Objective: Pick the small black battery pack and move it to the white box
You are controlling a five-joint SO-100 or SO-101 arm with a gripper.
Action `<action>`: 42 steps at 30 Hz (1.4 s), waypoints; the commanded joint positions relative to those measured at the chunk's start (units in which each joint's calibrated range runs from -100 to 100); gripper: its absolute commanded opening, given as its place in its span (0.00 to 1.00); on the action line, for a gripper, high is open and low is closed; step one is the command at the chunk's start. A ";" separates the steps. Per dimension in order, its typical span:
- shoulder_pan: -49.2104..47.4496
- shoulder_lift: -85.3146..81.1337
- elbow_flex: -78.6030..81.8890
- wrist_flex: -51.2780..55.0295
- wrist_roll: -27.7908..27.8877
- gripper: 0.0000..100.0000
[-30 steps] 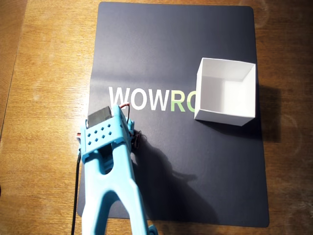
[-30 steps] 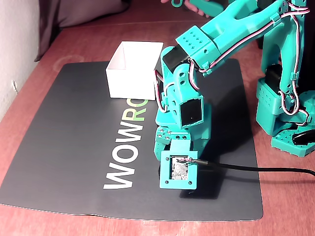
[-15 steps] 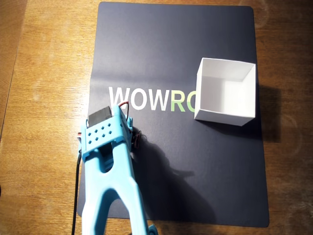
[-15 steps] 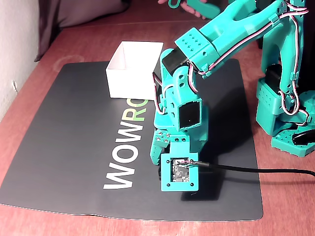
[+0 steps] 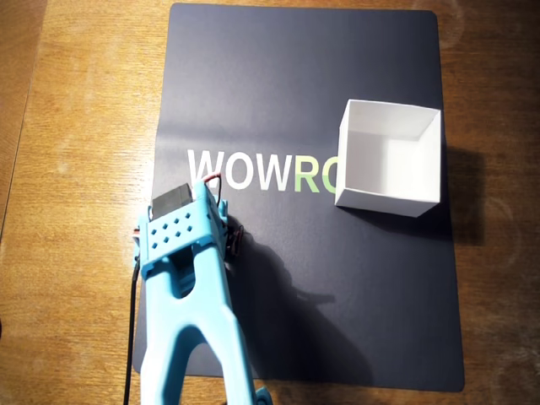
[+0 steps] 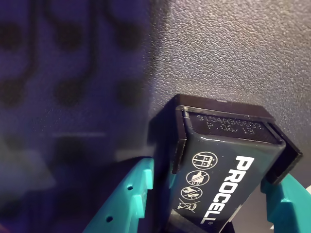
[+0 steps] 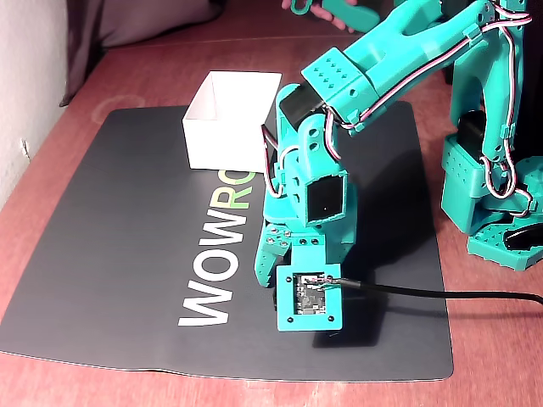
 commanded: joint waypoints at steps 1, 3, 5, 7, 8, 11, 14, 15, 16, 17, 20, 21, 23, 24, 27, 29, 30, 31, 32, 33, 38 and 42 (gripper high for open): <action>-0.19 -0.12 -1.40 -0.64 1.48 0.25; -0.19 -0.12 -1.40 -0.55 1.53 0.22; -0.19 -0.12 -1.40 -0.55 1.53 0.16; -0.19 -0.12 -1.31 -0.55 1.53 0.15; -0.19 -0.12 -1.13 -0.55 1.53 0.15; -0.19 -0.12 -0.67 -0.47 1.32 0.14; -0.19 -0.12 -0.67 -0.29 1.15 0.14; -0.19 -0.12 -0.58 -0.29 1.15 0.14; -0.08 -0.12 -0.58 -0.20 1.32 0.14; -0.08 -0.03 -0.58 -0.20 1.37 0.14; -0.08 -0.03 -0.49 -0.20 1.42 0.14; -0.08 -0.03 -0.49 -0.12 1.42 0.12; -0.08 -0.03 -0.49 -0.12 1.48 0.10; 0.04 -0.03 -0.40 -0.12 1.48 0.10; 0.04 -0.03 -0.40 -0.03 1.53 0.10; 0.39 -0.03 -0.40 -0.03 1.53 0.10; 0.51 -0.03 -0.40 0.15 1.53 0.10; 0.63 -0.03 -0.40 0.94 1.53 0.10; 0.63 -0.03 -0.49 1.64 1.53 0.10; 0.63 -0.03 -0.49 2.16 1.53 0.09; 0.74 -0.20 -0.49 4.70 1.53 0.08; 0.74 -0.73 -0.76 4.70 1.53 0.08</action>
